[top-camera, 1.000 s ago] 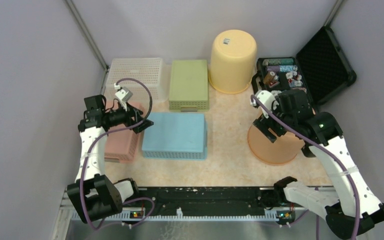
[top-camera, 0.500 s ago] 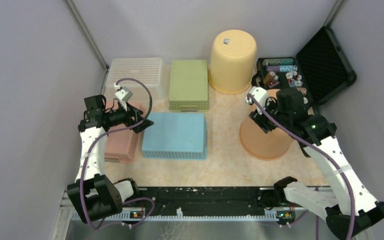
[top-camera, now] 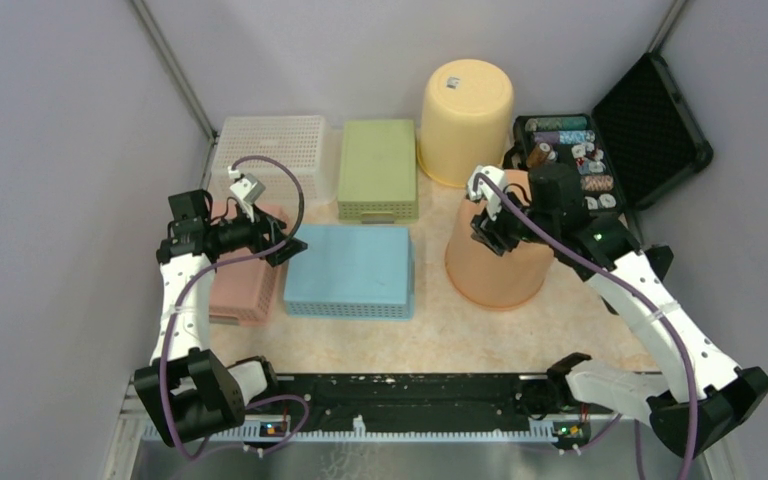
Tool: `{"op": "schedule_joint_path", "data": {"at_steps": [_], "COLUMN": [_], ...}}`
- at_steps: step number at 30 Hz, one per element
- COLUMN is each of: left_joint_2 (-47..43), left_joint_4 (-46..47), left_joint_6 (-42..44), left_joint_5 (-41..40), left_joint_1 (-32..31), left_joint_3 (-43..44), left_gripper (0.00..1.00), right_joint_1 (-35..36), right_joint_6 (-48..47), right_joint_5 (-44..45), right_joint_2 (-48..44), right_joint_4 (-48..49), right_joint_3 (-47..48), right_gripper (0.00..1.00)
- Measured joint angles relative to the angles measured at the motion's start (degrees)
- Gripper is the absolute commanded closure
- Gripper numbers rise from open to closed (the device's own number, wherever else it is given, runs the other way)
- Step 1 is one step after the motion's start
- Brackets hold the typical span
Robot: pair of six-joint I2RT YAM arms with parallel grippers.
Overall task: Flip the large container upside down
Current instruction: Move the container to the center of the board, then reset both arms
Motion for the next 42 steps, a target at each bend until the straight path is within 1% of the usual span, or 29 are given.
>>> {"op": "schedule_joint_path", "data": {"at_steps": [8, 12, 15, 21, 24, 27, 29, 32, 35, 37, 40, 42], "left_joint_2": [0.0, 0.0, 0.0, -0.4, -2.4, -4.5, -5.1, -5.4, -6.0, -7.1, -10.2, -12.2], "left_joint_4": [0.3, 0.4, 0.4, 2.7, 4.2, 3.9, 0.7, -8.0, -20.9, -28.5, -36.0, -38.8], "left_joint_6": [-0.7, -0.8, -1.0, -4.4, -5.7, -4.4, -0.2, 10.4, 24.2, 31.6, 38.2, 40.3], "left_joint_5": [0.0, 0.0, -0.1, -3.5, -3.8, -1.2, 2.7, 8.8, 13.3, 15.0, 16.1, 16.8], "left_joint_1": [0.0, 0.0, 0.0, 0.0, -0.1, -0.1, -0.1, -0.1, -0.1, -0.1, -0.2, -0.3], "left_joint_3": [0.0, 0.0, 0.0, 0.4, 1.5, 4.5, 8.4, 14.6, 18.8, 19.5, 19.5, 19.4], "left_gripper": [0.01, 0.01, 0.01, 0.01, 0.01, 0.01, 0.01, 0.01, 0.01, 0.01, 0.01, 0.01], "right_joint_1": [1.9, 2.6, 3.1, 3.6, 3.6, 3.6, 3.6, 3.6, 3.3, 2.7, 0.9, -0.6], "right_joint_6": [1.3, 1.4, 1.4, 1.4, 0.9, -0.2, -1.4, -4.0, -7.5, -9.8, -13.7, -16.2], "right_joint_5": [-4.4, -5.9, -7.2, -8.2, -8.7, -10.9, -13.4, -18.4, -23.3, -25.6, -28.5, -30.2], "right_joint_2": [1.6, 2.5, 3.0, 2.4, -0.4, -4.7, -7.9, -11.9, -15.3, -17.0, -20.3, -23.1], "right_joint_4": [2.1, 2.6, 2.0, -4.1, -6.4, -7.1, -7.6, -10.0, -13.6, -15.9, -20.2, -22.9], "right_joint_3": [0.0, 0.5, 1.2, 3.8, 5.3, 6.6, 7.1, 7.8, 7.8, 7.8, 7.8, 7.8], "right_gripper": [0.52, 0.49, 0.41, 0.16, 0.03, 0.01, 0.01, 0.01, 0.01, 0.01, 0.01, 0.01]}}
